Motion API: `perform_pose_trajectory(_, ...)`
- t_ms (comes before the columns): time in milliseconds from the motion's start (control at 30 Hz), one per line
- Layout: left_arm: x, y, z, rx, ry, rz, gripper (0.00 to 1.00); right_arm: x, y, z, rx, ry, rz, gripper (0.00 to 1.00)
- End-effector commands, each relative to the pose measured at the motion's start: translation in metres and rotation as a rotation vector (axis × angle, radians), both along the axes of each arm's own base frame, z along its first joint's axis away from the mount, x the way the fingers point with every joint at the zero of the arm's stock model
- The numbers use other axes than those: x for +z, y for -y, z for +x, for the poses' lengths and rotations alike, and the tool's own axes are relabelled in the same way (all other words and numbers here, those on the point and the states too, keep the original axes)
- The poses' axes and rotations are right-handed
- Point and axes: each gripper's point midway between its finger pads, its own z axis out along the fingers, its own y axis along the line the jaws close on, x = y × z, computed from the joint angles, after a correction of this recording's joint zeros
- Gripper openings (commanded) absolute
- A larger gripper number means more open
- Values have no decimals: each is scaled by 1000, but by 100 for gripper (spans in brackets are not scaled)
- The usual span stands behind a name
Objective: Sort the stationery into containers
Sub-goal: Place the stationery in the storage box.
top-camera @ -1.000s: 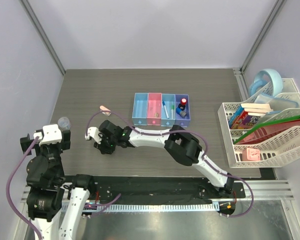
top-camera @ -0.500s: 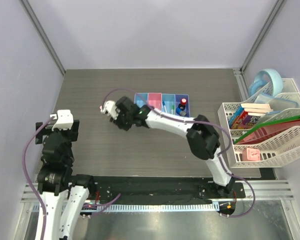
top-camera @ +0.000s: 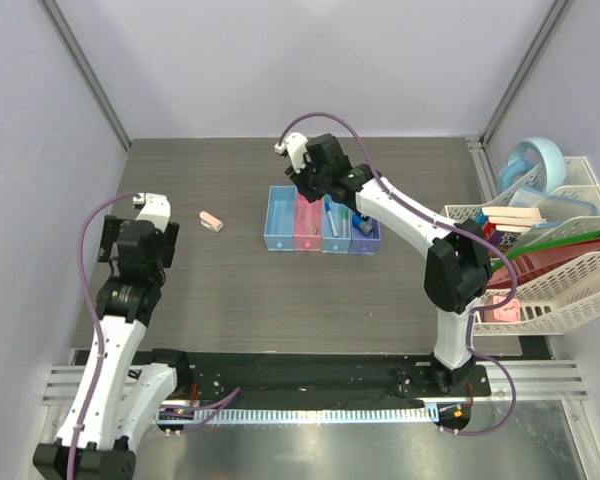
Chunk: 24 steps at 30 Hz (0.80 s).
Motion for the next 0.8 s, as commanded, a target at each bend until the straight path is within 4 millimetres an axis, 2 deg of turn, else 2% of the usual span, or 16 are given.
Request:
perform_pose_trajectory(0,8,-2,26,49,53,-28,100,1,35,5,-65,6,-7,12)
perform_pose_trajectory(67,-6,-1,35,50,39,-32,100,-4,45,10,-81,9,-3,12)
perform_pose_trajectory(100,-9,0,38,50,42,-36,100,-16,50,9,-86,-10,-16,13)
perform_pose_trajectory(200,-26,-1,52,63,18,-51,100,-29,55,9,-89,-23,-21,13)
perform_pose_trajectory(267,-31,-6,58,92,13,-70,100,-37,51,5,-60,-43,-6,15)
perform_pose_trajectory(300,-41,-9,63,104,-19,-71,100,-39,50,5,-58,-44,-7,15)
perform_pose_trajectory(333,-40,-16,65,133,-9,-77,100,-39,49,5,-57,-43,-3,15)
perform_pose_trajectory(400,-46,-18,74,139,-21,-99,100,-41,47,5,-51,-50,2,15)
perform_pose_trajectory(433,-47,-30,73,176,-20,-108,100,-40,47,6,-51,-48,4,15)
perform_pose_trajectory(600,-51,-49,80,241,-15,-133,100,-29,43,7,-41,-35,31,15)
perform_pose_trajectory(767,-72,-74,77,330,-63,-160,100,-43,37,8,-27,-71,33,15)
